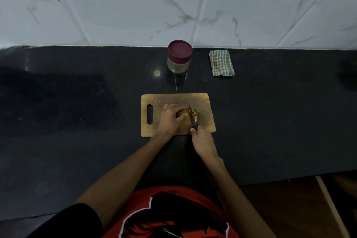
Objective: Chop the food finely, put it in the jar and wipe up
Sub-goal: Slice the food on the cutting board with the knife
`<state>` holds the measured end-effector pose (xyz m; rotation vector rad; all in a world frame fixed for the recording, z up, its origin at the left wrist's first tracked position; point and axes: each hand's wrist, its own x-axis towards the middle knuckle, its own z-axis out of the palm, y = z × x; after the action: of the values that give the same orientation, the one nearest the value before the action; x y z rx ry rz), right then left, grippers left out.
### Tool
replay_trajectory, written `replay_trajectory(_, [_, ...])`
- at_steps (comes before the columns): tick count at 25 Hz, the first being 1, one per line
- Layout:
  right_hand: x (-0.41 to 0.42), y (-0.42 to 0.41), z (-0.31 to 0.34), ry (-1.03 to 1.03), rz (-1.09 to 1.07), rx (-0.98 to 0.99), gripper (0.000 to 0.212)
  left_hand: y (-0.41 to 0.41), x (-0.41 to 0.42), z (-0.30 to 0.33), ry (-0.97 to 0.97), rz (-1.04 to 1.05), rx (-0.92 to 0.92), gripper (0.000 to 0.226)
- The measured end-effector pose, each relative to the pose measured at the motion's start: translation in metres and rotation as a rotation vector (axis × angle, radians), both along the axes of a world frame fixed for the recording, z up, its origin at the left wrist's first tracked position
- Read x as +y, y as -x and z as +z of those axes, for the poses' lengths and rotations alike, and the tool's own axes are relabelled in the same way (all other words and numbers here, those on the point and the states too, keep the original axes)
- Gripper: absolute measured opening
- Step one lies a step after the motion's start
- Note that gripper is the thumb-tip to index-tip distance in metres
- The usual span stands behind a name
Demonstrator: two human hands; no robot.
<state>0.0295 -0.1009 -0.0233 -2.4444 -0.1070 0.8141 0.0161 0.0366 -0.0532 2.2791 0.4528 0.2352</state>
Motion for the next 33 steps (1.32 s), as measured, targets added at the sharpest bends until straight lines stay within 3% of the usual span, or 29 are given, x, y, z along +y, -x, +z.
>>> replay_trajectory(7, [-0.009,0.0,0.001,-0.044,-0.038,0.024,0.02,0.0,0.008,0.008,-0.057,-0.096,0.094,0.046])
replay_trajectory(12, [-0.008,0.002,0.002,-0.084,-0.027,0.031,0.019,0.003,0.01,0.005,-0.077,-0.088,0.11,0.041])
replay_trajectory(24, [0.009,-0.003,0.007,-0.009,0.091,-0.025,0.023,0.0,0.012,0.006,-0.058,-0.085,0.078,0.032])
replay_trajectory(33, [0.025,-0.001,0.011,0.161,0.146,-0.092,0.025,-0.005,0.015,0.009,0.04,-0.068,0.082,0.026])
